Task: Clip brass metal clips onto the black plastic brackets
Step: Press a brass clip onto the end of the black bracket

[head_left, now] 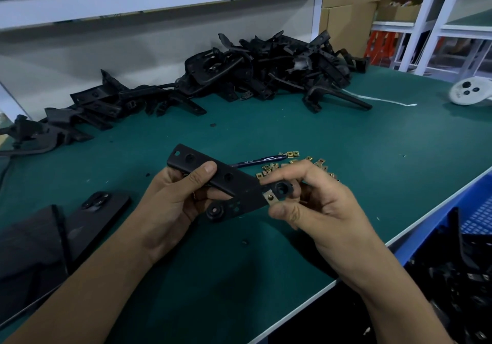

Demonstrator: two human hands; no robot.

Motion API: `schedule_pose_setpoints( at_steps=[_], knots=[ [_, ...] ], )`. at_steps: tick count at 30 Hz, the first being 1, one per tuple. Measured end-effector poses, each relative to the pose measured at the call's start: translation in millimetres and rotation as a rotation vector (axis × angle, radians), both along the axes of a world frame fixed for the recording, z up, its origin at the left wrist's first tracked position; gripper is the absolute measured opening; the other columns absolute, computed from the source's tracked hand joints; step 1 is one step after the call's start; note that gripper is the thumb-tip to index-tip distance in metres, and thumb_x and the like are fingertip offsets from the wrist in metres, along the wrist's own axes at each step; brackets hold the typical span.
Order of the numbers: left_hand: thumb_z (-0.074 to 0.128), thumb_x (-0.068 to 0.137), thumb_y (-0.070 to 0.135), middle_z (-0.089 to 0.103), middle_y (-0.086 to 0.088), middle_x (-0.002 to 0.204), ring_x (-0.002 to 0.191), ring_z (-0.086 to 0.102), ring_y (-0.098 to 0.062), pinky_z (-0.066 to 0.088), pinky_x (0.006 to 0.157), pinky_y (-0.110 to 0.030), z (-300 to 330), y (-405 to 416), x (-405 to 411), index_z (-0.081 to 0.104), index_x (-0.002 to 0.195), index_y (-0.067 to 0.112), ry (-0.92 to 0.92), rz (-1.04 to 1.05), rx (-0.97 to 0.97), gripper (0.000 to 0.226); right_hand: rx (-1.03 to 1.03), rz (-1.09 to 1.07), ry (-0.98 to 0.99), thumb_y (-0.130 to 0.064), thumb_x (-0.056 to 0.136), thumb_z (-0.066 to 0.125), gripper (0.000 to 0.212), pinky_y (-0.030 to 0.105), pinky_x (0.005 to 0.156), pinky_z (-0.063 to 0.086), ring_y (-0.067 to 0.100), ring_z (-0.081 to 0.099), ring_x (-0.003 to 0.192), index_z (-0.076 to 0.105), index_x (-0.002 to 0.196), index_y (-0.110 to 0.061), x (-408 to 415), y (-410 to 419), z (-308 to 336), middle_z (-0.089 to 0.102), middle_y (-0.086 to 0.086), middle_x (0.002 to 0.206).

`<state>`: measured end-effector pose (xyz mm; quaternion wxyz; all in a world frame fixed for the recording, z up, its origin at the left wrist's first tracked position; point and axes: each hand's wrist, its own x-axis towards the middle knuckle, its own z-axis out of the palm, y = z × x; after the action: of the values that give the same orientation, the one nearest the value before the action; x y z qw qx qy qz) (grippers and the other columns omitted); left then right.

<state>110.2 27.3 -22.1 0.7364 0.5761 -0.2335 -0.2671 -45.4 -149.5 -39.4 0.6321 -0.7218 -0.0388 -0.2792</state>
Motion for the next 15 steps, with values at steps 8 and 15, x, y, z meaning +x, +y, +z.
schedule_pose_setpoints(
  at_steps=[8,15],
  knots=[
    [0.069,0.089,0.025,0.074,-0.012,0.077,0.065,0.072,-0.021,0.061,0.063,-0.031,1.5,-0.7,-1.6,0.073,0.083,0.008,0.014,0.051,0.000,0.019,-0.126,-0.148,-0.002,-0.032,0.079,0.084,0.034,0.021,0.070,0.041,0.013,0.048,0.075,0.073,0.111,-0.033,0.3,3.0,2.9,0.047,-0.008,0.088],
    [0.071,0.088,0.026,0.077,-0.020,0.092,0.071,0.076,-0.025,0.062,0.062,-0.032,0.3,-2.3,-0.8,0.078,0.086,0.012,-0.010,0.079,-0.017,0.016,-0.316,-0.828,0.155,-0.030,0.097,0.067,0.008,0.009,0.077,0.042,0.002,0.061,0.088,0.072,0.093,-0.033,-33.4,-58.6,-2.9,0.067,-0.005,0.092]
  ],
)
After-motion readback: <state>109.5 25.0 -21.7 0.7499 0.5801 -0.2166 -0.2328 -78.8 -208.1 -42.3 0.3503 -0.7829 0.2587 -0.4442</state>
